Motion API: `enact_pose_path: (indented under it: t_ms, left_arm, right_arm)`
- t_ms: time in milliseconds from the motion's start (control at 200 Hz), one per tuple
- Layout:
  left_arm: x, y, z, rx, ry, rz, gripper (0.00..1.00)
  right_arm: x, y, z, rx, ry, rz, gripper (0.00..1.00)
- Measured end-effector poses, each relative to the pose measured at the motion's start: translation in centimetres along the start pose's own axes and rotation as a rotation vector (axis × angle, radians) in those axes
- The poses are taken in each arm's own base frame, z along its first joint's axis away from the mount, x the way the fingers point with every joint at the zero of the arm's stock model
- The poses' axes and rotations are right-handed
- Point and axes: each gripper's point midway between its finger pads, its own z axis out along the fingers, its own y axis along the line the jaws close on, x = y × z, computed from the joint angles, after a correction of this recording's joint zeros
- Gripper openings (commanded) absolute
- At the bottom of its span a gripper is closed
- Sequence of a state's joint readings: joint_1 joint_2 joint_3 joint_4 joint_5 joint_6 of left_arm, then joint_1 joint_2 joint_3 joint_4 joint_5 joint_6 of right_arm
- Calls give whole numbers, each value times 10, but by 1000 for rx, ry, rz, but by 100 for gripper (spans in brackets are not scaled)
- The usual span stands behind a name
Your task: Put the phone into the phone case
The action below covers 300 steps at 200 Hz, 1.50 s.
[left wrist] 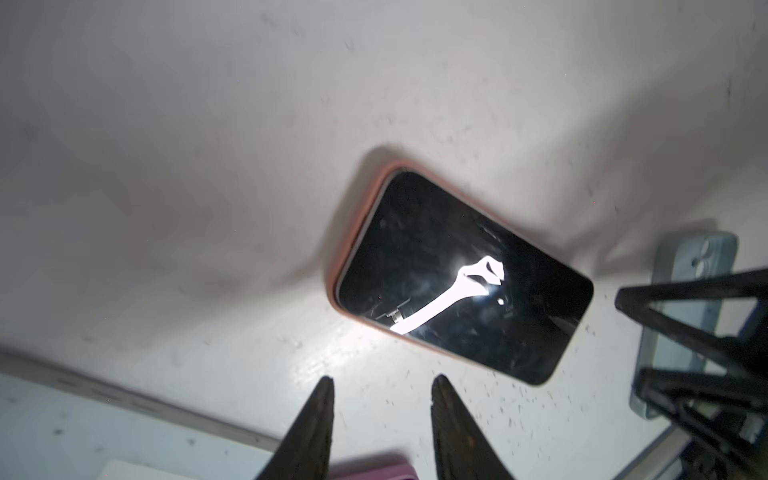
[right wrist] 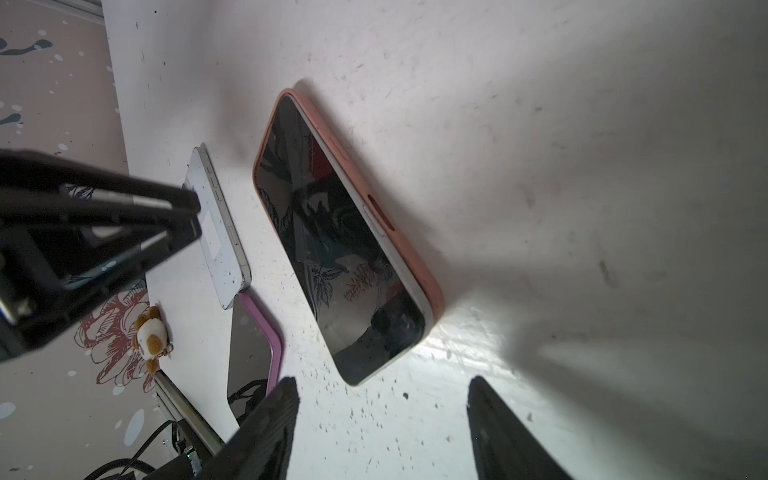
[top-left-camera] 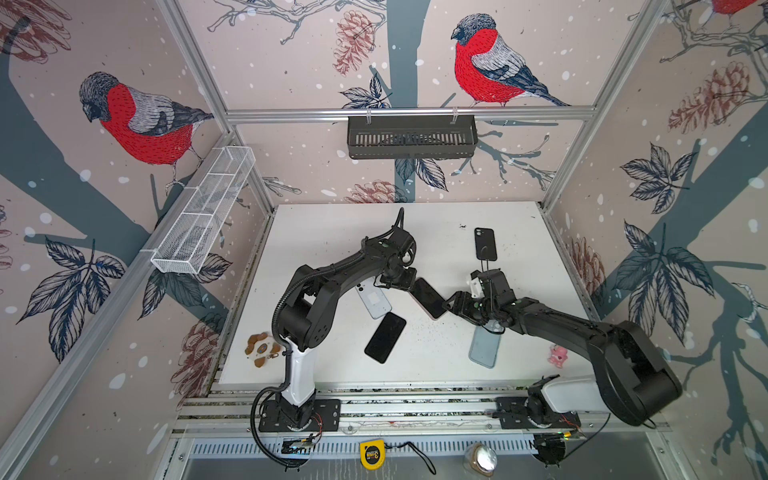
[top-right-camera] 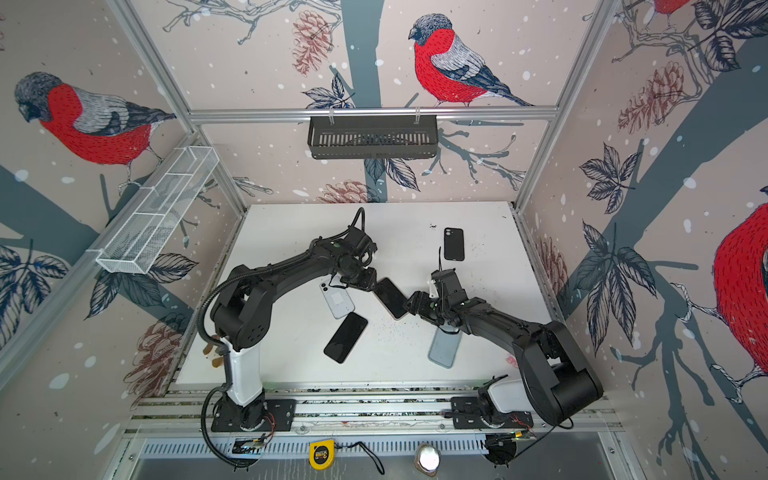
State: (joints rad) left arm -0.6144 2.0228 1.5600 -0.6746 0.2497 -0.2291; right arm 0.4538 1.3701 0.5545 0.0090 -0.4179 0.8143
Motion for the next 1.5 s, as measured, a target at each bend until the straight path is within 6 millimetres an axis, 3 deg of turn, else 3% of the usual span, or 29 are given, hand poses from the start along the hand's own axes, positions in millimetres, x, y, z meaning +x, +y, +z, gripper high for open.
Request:
enact_pose_path:
  t_ms: [155,295,435,575,801,891,1041,1176,1311,1396,1501]
  left_arm:
    - [-28,13,26,-56,32,45,41]
    - [-25,18,45,-64,90,67,42]
    - [-21,12,48,-16,99,71,41]
    - [3,7,43,17,117,69,40]
    - [63,-7,30,93,150,23,38]
    - [87,-16,25,122,165,14,38]
    - [98,-28,14,156,145,1,39]
    - [70,-22,-1,138,73,-14,41]
    - [8,6,-12,98,-30,-46,42]
    - [-26,19,-6,75,-64,-34,43]
    - [-46,24,14,70,-43,-10,44]
  right_arm:
    - [10,2,3,-1,24,-2,63]
    - [16,5,5,-7,29,-4,62]
    - [16,3,11,-8,31,12,57]
    - [14,0,21,2,44,20,49]
    - [2,7,34,8,50,-13,35]
    - [3,10,37,12,64,-52,34]
    - [7,3,36,49,78,-102,35]
    - [7,-1,30,72,65,-129,36]
    - [10,-6,29,77,66,-125,39]
    - [11,-5,29,67,63,-127,40]
    - [10,-4,30,53,55,-127,40]
